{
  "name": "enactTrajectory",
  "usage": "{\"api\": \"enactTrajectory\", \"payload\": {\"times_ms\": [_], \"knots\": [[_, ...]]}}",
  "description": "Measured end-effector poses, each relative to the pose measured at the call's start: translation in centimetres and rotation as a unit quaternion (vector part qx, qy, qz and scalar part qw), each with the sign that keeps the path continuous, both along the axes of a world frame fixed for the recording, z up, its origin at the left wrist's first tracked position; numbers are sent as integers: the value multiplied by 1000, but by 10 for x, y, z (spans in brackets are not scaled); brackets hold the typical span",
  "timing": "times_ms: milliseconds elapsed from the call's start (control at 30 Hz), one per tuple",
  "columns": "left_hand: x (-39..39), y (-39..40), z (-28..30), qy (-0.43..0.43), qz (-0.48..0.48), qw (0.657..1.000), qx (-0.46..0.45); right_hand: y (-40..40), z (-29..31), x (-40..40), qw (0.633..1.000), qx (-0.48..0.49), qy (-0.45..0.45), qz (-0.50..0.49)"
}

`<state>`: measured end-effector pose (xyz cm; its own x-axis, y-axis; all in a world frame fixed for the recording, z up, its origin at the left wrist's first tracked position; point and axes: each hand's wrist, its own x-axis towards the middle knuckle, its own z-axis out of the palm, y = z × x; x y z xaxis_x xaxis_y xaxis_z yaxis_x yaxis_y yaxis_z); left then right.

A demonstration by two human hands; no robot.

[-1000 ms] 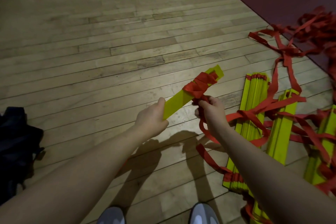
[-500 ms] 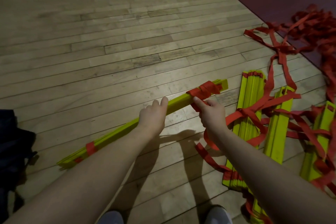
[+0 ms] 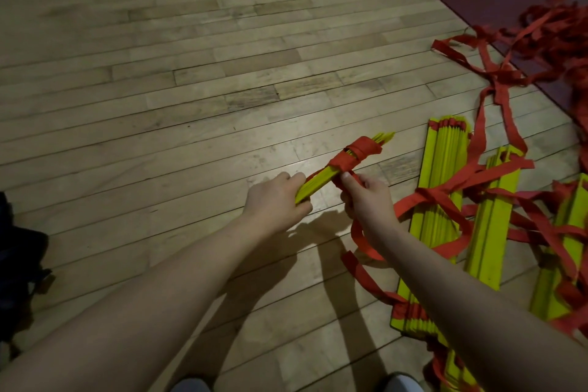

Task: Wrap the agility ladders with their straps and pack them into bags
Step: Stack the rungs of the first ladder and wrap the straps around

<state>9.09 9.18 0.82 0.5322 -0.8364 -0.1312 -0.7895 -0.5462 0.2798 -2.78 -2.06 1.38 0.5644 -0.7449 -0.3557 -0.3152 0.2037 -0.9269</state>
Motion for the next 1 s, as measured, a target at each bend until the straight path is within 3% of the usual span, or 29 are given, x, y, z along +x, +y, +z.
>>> {"api": "enactTrajectory", "payload": {"times_ms": [200, 333, 500, 667, 733, 800, 900, 1000], "knots": [[-6, 2, 2, 4, 30, 999, -25, -2, 17, -5, 998, 25, -13, 56], [-11, 1, 2, 21, 43, 999, -24, 2, 17, 2, 999, 7, -23, 42], [-11, 1, -2, -31, 16, 999, 18, 2, 9, 8, 998, 13, -29, 45], [-8, -6, 1, 76, 19, 996, -30, 0, 3, -5, 992, 46, -54, 106], [-5, -7, 5, 63, -1, 997, -47, -1, 2, -11, 988, 65, -54, 126], [0, -6, 5, 79, -21, 996, -46, -4, 3, -16, 985, 79, -35, 148], [4, -1, 1, 170, -10, 985, -23, -9, 5, -20, 973, 108, 19, 201], [-2, -1, -5, 137, 4, 991, 11, -11, 3, -21, 963, 98, 83, 235]]}}
